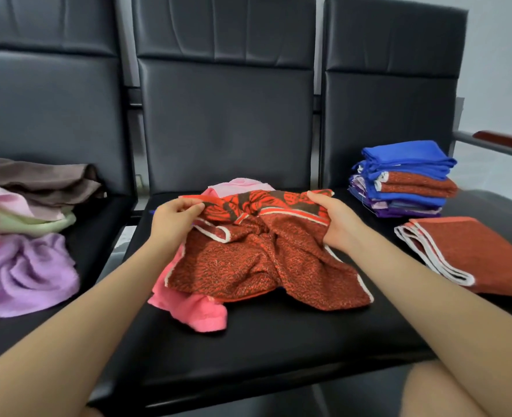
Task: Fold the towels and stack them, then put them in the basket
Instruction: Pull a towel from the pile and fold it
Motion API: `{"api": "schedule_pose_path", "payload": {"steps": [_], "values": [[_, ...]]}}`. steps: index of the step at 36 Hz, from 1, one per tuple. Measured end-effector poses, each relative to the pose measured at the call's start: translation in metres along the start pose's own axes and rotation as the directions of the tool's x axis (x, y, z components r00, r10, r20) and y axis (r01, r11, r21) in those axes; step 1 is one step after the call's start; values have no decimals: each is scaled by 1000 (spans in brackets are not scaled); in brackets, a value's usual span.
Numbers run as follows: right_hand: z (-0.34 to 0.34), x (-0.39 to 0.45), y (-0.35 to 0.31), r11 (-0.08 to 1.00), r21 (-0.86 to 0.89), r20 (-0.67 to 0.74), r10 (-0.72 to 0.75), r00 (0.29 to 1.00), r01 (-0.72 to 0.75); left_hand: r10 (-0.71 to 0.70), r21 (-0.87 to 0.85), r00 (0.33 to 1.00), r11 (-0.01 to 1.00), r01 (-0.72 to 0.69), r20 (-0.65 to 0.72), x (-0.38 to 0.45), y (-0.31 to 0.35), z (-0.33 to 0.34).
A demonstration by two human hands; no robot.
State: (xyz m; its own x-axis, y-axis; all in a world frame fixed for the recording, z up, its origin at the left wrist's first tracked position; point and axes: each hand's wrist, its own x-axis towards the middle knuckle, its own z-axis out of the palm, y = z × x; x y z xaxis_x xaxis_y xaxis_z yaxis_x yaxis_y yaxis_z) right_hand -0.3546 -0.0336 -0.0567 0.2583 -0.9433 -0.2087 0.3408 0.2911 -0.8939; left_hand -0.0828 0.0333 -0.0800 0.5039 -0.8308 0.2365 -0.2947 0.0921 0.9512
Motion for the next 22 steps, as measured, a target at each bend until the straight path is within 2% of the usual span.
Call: {"api": "schedule_pose_path", "payload": {"steps": [3, 6, 11, 15, 19, 20, 22], "values": [[0, 2, 2, 998, -54, -26, -24, 999, 22, -34, -83, 999, 996, 33, -10, -3, 5, -4], [1, 8, -6, 992, -68, -80, -115, 990, 110, -133, -71, 991, 989, 132, -17, -1, 10, -8], [-2, 9, -19, 975, -10, -26, -223, 974, 223, -198, -124, 958, 966, 227, 206, -4, 5, -12], [-5, 13, -12, 966, -57, -20, -255, 967, 253, -60, 137, 989, 990, 42, 135, -4, -3, -11], [-3, 21, -5, 963, -103, -61, -255, 965, 248, 154, 352, 988, 923, -155, 30, 0, -8, -16], [-2, 22, -5, 963, -96, -66, -258, 964, 251, 182, 339, 983, 924, -179, 22, 1, -8, -17], [1, 26, -7, 965, -51, -79, -260, 962, 256, 135, 202, 991, 971, -127, -25, 4, -3, -19]]}}
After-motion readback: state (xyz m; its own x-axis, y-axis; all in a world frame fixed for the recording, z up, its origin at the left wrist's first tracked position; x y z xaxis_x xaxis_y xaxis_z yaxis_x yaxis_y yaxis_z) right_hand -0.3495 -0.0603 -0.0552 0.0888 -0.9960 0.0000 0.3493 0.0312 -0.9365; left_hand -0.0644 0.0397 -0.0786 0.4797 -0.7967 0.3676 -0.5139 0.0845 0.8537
